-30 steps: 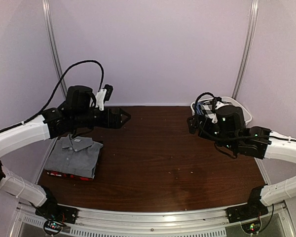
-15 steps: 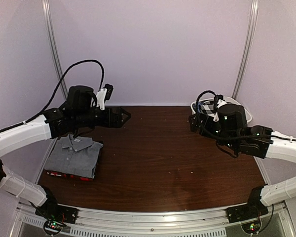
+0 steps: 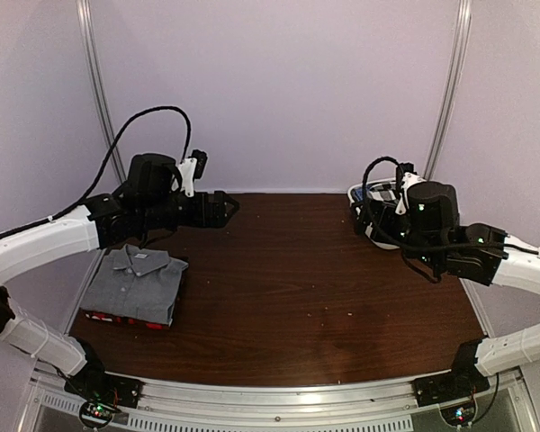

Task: Fold and stack the long sleeve shirts
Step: Reset both arms

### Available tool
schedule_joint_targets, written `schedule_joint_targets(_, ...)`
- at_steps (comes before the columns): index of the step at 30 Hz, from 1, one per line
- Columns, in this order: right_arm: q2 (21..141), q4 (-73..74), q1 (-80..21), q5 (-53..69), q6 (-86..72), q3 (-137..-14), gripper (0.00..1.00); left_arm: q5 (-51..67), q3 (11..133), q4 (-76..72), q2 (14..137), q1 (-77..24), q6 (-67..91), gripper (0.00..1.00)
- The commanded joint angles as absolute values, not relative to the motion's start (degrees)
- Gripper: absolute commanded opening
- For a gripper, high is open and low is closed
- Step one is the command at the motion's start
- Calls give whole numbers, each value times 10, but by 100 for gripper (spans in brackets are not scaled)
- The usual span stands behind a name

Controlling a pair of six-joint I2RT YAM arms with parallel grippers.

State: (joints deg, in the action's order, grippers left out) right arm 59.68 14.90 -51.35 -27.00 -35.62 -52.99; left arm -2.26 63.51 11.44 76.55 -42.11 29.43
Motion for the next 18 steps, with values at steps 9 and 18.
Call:
schedule_joint_targets(9,595,147,-510,-279,-342,-534,100,-36,657,98,763,-423,283,98)
schedule_joint_targets(18,600,139,-510,-287,-327,-542,100,-43,644,96,748,-423,276,98)
